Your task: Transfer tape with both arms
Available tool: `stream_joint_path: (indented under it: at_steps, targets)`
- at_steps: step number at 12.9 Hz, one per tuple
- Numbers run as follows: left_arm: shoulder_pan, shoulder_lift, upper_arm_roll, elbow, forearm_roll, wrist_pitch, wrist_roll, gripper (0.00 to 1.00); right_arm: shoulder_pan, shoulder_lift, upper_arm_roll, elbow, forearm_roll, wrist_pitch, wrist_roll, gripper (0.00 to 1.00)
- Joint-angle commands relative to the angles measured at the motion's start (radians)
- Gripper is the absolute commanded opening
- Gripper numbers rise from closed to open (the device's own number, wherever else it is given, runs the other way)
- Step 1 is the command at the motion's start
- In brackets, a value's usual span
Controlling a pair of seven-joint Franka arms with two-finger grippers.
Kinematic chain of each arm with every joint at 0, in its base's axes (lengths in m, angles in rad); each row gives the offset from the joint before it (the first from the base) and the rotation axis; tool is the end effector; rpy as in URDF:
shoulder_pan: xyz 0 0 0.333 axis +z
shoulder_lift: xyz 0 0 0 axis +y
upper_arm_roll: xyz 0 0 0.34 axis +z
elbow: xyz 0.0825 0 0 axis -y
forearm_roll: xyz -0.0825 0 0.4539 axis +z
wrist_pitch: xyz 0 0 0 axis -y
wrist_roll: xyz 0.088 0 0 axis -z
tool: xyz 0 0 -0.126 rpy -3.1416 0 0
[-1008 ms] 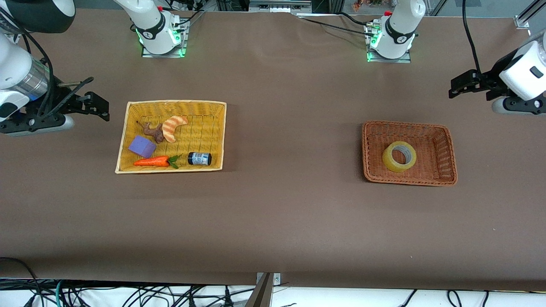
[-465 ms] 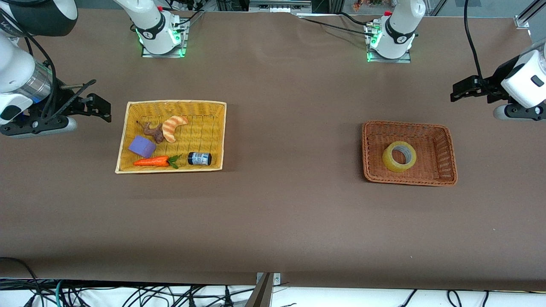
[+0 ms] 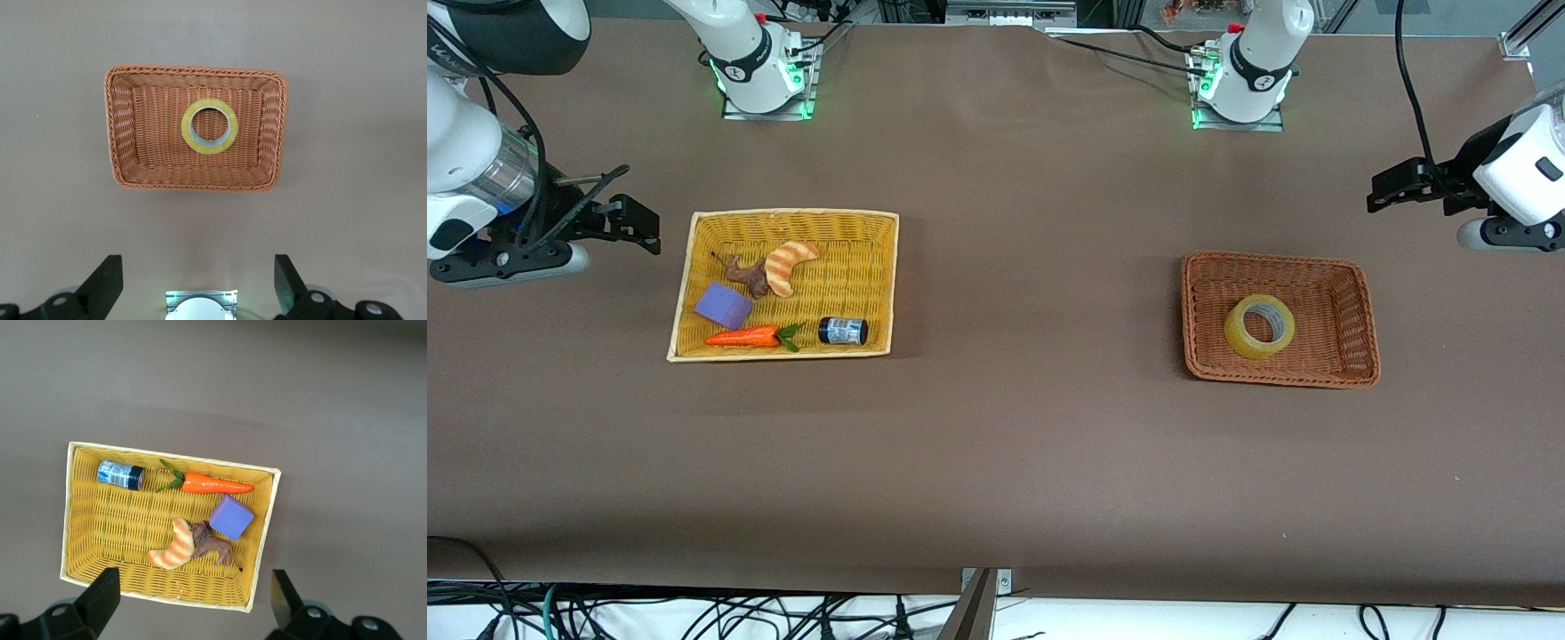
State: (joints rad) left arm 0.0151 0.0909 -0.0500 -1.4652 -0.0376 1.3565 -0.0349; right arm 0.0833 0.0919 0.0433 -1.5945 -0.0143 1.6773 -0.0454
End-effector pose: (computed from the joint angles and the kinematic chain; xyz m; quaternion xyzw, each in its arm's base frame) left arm 0.6264 -0.0258 0.6125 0.9948 -0.0023 -0.1002 0.0175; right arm 0.6556 0.0807 0.5669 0.9962 0.0866 -0.0043 0.0053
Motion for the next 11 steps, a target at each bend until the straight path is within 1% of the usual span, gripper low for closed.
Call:
stream_joint_path:
  at_steps: [1, 8, 11]
  targets:
    - [-0.001, 0.006, 0.004, 0.009, -0.022, 0.000, 0.001, 1.00, 0.003, 0.000, 0.009, 0.022, 0.001, -0.018, -0.022, 1.00]
    - [0.000, 0.006, 0.002, 0.011, -0.022, 0.000, 0.001, 1.00, 0.000, 0.005, 0.015, 0.022, -0.001, -0.018, -0.034, 1.00]
    - [0.002, 0.007, 0.004, 0.011, -0.044, 0.000, 0.001, 1.00, 0.000, 0.003, 0.013, 0.022, 0.001, -0.018, -0.034, 1.00]
